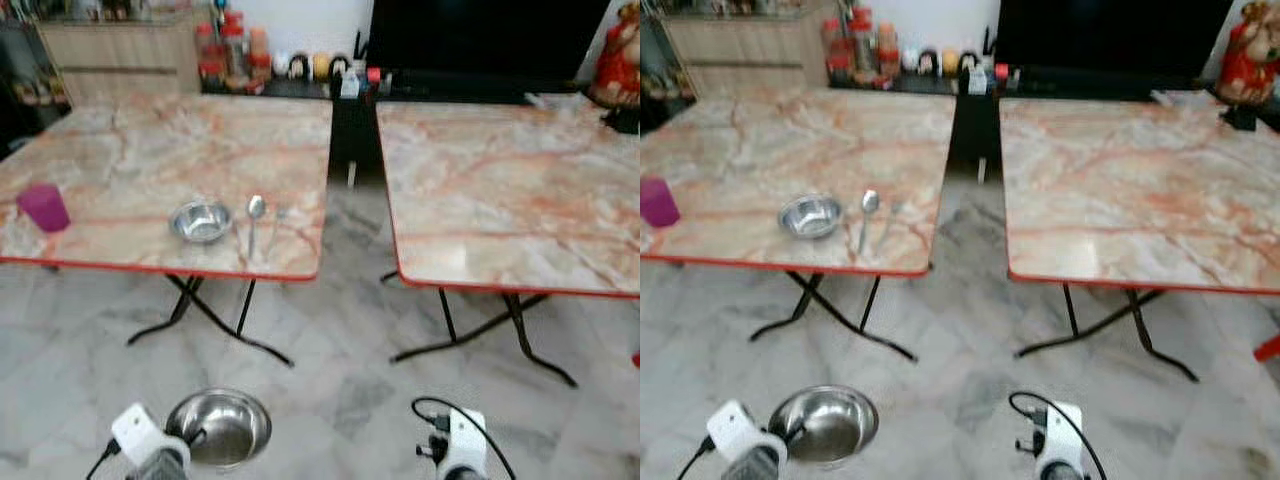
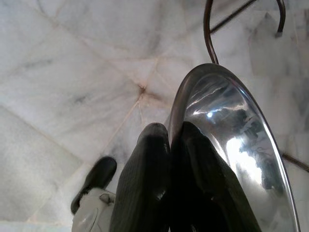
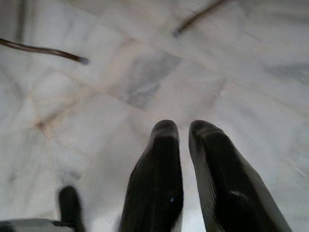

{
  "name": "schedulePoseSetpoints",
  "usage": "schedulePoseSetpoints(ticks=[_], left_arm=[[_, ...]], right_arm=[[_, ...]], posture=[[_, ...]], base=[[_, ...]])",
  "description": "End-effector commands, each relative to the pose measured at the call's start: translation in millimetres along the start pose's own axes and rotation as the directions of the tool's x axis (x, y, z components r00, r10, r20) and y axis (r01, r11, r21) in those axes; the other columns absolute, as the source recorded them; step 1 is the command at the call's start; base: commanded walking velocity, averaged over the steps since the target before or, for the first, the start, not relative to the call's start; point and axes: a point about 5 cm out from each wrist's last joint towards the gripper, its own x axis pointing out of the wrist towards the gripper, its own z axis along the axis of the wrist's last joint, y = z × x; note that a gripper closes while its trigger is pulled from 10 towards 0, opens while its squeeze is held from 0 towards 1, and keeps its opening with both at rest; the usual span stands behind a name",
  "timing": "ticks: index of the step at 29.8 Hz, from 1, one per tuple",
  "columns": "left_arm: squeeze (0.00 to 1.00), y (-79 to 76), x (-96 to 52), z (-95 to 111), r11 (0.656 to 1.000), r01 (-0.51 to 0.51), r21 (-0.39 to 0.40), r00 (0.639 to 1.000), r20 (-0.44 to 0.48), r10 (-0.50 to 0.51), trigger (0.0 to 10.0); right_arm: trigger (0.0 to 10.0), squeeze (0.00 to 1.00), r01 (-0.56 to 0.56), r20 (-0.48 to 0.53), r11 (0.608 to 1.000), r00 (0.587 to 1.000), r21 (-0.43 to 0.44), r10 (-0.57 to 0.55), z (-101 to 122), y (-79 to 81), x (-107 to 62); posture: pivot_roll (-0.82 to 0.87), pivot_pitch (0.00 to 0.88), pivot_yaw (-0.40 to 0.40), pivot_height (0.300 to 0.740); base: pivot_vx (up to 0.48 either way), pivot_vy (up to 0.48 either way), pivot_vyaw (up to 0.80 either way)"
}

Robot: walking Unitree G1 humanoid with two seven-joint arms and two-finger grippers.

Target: Setting the table

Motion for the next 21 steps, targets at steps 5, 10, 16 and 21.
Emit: schedulePoseSetpoints(ticks=[5,10,16,21], left_arm=[[0.0,1.4,0.0,0.0,1.0,0.003,0.007,1.0,-0.004,-0.003,10.0],[0.0,2.2,-0.2,-0.6,1.0,0.002,0.009,1.0,-0.005,-0.002,10.0],[0.0,3.6,-0.9,-3.3,0.999,0.007,0.036,1.0,-0.016,-0.007,10.0],[0.0,3.7,-2.1,-9.2,0.992,0.029,0.125,0.999,-0.044,-0.023,10.0]], right_arm=[[10.0,0.0,0.011,0.014,1.0,1.0,-0.014,-0.01,4.5,-2.9,0.7],[10.0,0.0,0.009,0.015,1.0,1.0,-0.03,-0.008,4.6,-3.0,0.7],[10.0,0.0,0.008,0.013,1.0,1.0,-0.028,-0.008,4.1,-3.3,0.6],[10.0,0.0,0.008,0.006,1.0,1.0,-0.024,-0.008,2.5,-3.6,0.2]], posture=[[-0.03,0.0,-0.012,0.74],[-0.04,0.0,-0.011,0.74],[-0.04,0.0,-0.012,0.74],[-0.04,0.0,-0.01,0.74]], base=[[0.0,-0.316,0.0],[0.0,-0.315,0.0],[0.0,-0.305,0.0],[0.0,-0.052,0.0]])
